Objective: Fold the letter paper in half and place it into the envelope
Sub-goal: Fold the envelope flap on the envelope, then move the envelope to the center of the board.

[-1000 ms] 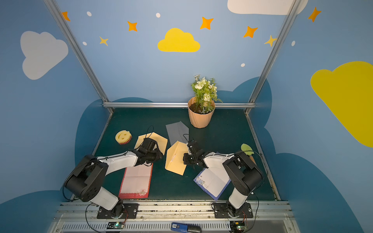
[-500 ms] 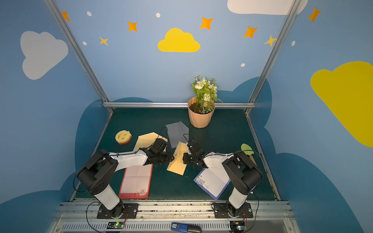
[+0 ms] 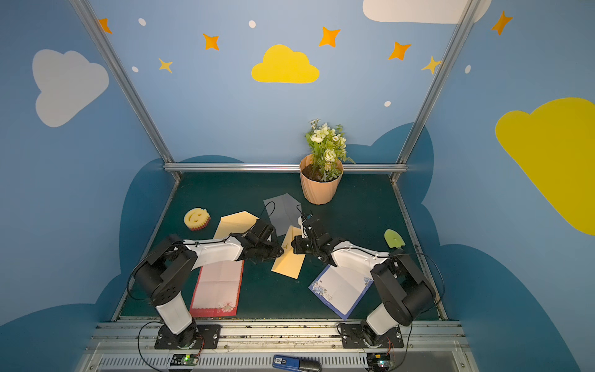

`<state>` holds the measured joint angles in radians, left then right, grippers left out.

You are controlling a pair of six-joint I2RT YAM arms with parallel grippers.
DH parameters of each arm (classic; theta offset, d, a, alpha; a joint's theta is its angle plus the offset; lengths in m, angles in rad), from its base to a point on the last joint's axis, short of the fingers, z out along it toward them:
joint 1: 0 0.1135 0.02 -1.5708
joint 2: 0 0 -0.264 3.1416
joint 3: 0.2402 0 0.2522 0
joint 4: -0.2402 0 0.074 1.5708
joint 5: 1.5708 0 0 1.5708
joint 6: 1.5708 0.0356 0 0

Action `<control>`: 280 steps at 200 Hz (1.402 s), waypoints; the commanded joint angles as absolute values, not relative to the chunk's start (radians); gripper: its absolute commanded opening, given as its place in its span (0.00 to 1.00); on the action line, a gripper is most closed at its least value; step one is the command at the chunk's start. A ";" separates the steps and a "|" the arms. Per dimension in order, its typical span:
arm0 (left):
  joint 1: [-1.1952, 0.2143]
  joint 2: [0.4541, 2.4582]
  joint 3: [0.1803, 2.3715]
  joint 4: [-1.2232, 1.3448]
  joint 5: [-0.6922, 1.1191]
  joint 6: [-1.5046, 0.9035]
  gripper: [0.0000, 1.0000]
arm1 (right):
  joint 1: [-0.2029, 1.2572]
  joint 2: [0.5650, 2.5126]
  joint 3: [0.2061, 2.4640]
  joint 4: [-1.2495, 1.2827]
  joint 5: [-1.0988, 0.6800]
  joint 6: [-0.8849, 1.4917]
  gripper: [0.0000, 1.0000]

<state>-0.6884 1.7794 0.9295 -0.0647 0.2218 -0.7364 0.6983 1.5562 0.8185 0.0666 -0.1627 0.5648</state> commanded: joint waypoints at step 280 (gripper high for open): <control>-0.625 1.528 0.788 -0.078 0.251 -0.689 0.52 | 0.340 1.851 0.967 -0.066 -0.193 0.529 0.10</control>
